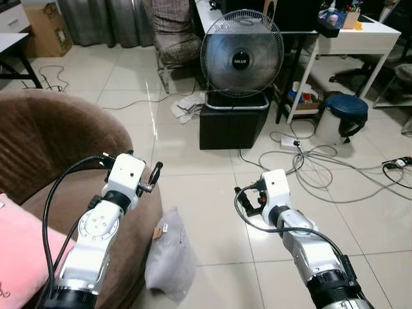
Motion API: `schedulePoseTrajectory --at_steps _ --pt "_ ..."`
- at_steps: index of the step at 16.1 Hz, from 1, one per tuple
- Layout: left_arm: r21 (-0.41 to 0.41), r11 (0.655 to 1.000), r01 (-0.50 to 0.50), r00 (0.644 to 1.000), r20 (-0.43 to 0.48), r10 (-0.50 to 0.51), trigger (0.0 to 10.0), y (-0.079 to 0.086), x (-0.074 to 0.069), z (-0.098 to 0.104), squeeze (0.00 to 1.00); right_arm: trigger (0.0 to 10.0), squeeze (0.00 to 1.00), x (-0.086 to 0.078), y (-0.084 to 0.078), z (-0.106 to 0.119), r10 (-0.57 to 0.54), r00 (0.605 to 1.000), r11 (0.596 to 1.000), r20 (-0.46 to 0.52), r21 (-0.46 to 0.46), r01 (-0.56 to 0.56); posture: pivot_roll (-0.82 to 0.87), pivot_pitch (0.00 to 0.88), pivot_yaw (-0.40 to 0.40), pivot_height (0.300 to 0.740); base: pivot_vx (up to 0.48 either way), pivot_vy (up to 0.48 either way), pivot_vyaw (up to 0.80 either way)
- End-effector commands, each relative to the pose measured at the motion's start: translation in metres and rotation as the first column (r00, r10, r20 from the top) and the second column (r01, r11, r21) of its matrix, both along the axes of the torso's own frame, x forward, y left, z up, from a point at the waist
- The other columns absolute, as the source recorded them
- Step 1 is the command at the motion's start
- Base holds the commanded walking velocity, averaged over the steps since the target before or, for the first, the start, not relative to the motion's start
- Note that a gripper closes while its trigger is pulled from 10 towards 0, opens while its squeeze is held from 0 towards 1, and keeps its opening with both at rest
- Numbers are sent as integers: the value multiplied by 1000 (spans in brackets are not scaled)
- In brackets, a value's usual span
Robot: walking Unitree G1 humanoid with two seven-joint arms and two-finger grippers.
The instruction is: Move the pillow to the sofa from floor
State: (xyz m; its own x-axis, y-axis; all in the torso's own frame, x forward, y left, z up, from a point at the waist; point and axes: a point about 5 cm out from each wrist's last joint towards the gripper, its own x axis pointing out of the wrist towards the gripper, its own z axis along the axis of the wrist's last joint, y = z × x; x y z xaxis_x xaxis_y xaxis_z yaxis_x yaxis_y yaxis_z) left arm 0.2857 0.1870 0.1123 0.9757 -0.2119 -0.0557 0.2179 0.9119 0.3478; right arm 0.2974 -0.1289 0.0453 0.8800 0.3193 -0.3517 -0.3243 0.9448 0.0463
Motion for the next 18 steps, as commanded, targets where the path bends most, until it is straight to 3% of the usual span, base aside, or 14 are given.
schedulePoseTrajectory --at_steps 1,12,18 --pt "-3 1000 0 1000 12 0 10000 -2 4 3 0 10000 0 5 -2 5 -10 1000 1000 13 4 9 142 0 -17 740 0 0 0" --pt "7 1000 25 1000 -4 -25 10000 -4 8 1 0 10000 0 8 -6 9 -46 998 999 31 0 46 107 0 -3 740 0 0 0" --pt "7 1000 29 999 -20 -28 10000 -4 7 -3 0 10000 0 9 -5 11 -42 999 999 35 -3 42 101 0 8 691 0 0 0"
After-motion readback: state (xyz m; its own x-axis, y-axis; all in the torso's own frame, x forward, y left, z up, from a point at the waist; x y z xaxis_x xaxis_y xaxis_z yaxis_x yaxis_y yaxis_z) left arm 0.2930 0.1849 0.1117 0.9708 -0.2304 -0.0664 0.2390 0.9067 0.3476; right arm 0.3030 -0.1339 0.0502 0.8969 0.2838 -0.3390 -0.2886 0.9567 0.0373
